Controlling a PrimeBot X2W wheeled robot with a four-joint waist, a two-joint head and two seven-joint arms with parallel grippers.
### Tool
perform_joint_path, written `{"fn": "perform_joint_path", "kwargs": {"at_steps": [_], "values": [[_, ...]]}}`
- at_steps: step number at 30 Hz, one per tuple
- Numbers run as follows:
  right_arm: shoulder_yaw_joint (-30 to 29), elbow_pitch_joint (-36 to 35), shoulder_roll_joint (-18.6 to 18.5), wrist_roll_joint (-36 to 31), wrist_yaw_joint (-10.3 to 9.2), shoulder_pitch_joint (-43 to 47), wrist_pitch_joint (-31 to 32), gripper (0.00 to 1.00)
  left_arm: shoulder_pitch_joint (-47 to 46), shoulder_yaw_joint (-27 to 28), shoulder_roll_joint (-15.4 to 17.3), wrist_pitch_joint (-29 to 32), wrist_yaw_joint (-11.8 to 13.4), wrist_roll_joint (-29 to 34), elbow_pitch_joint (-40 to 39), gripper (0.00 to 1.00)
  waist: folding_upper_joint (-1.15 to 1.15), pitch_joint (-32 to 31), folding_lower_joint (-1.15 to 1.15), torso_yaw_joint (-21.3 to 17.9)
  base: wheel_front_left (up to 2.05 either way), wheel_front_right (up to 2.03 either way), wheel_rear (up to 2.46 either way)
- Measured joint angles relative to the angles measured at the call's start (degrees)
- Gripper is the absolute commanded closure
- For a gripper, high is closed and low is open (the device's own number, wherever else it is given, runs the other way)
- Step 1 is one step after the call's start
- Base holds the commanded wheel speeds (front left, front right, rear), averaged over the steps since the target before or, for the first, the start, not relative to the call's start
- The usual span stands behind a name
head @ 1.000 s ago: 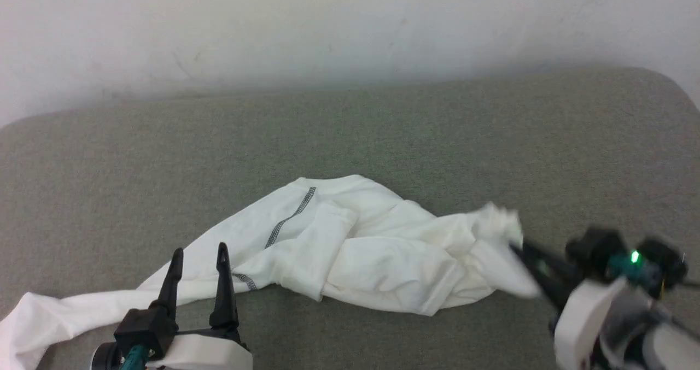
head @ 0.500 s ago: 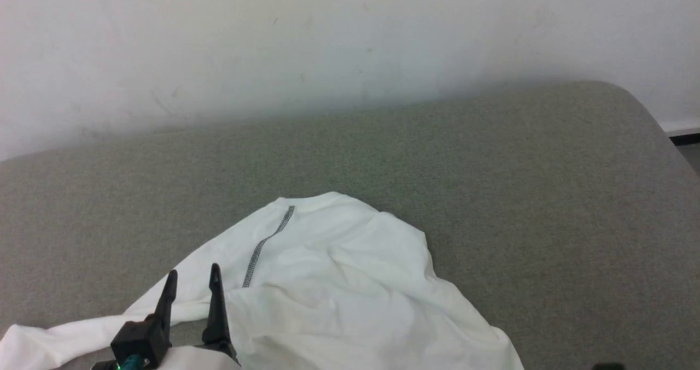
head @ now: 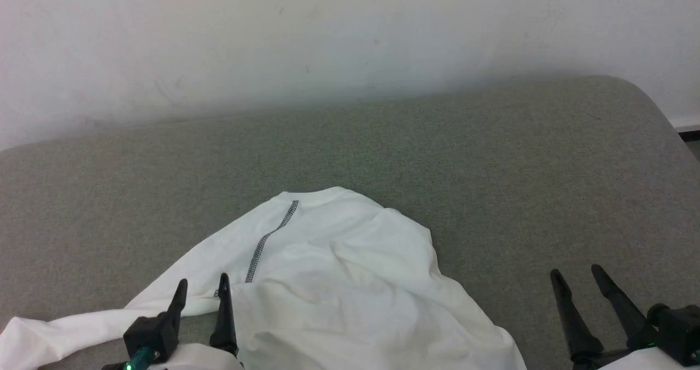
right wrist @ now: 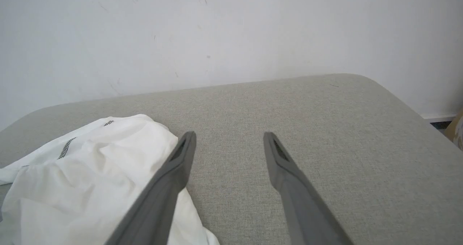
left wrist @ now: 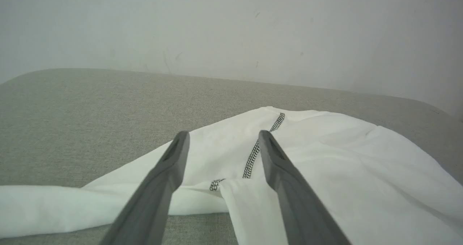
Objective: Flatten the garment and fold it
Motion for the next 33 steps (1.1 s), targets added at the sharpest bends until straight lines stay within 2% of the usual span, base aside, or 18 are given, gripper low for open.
{"fn": "perform_joint_path", "kwargs": {"at_steps": [6, 12, 13, 14, 15, 19, 21, 27, 33], "values": [[0.23, 0.14, 1.27, -1.33, 0.0, -0.44, -0.01, 0.0, -0.72, -1.34, 0.55, 10.93, -0.41, -1.41, 1.85, 0.0, 0.0, 0.5, 0.0, -0.49, 0.0, 0.0, 0.0], [0.78, 0.71, 1.78, -1.21, 0.0, -0.77, -0.33, 0.0, -2.8, -3.87, 2.4, 28.75, -1.01, -2.26, 4.72, 0.0, 0.0, 1.74, 0.0, -0.46, 0.0, 0.0, 0.0], [0.93, 0.98, 1.77, -1.21, 0.0, -1.06, -0.33, 0.0, -3.74, -4.08, 2.74, 30.71, -1.34, -2.49, 4.69, 0.45, 0.0, 1.93, -0.01, -0.46, 0.0, 0.0, 0.0], [1.08, 1.19, 1.7, -1.19, 0.0, -1.48, -0.43, 0.0, -4.56, -4.27, 3.12, 32.55, -1.55, -2.59, 4.69, 0.8, 0.0, 2.13, -0.01, -0.51, 0.0, 0.0, 0.0], [1.11, 1.41, 1.63, -1.14, 0.0, -1.84, -0.49, 0.0, -5.19, -4.36, 3.47, 33.84, -1.67, -2.68, 4.58, 1.0, 0.0, 2.32, 0.0, -0.58, 0.0, 0.0, 0.0], [1.12, 2.09, 1.35, -1.1, 0.0, -2.64, -0.86, 0.0, -6.49, -3.55, 4.75, 34.77, -1.94, -3.1, 3.57, 1.0, 0.0, 2.88, 0.0, -0.96, 0.0, 0.0, 0.0], [0.96, 2.47, 1.27, -1.07, 0.0, -2.65, -0.98, 0.0, -6.97, -2.13, 5.73, 33.39, -1.02, -3.04, 2.41, 1.0, 0.0, 3.1, 0.01, -1.07, 0.0, 0.0, 0.0], [0.77, 3.18, 1.43, -1.04, 0.0, -2.66, -1.0, 0.0, -8.84, 5.75, 10.4, 30.1, 3.99, -2.94, -2.07, 1.0, 0.0, 3.01, 0.0, -1.28, 0.0, 0.0, 0.0], [0.55, 3.97, 1.42, -1.04, 0.0, -2.69, -1.0, 0.0, -3.36, 16.75, 13.27, 30.06, 11.2, -3.72, -6.03, 1.0, 0.0, 3.05, 0.0, -1.9, 0.0, 0.0, 0.0]]}}
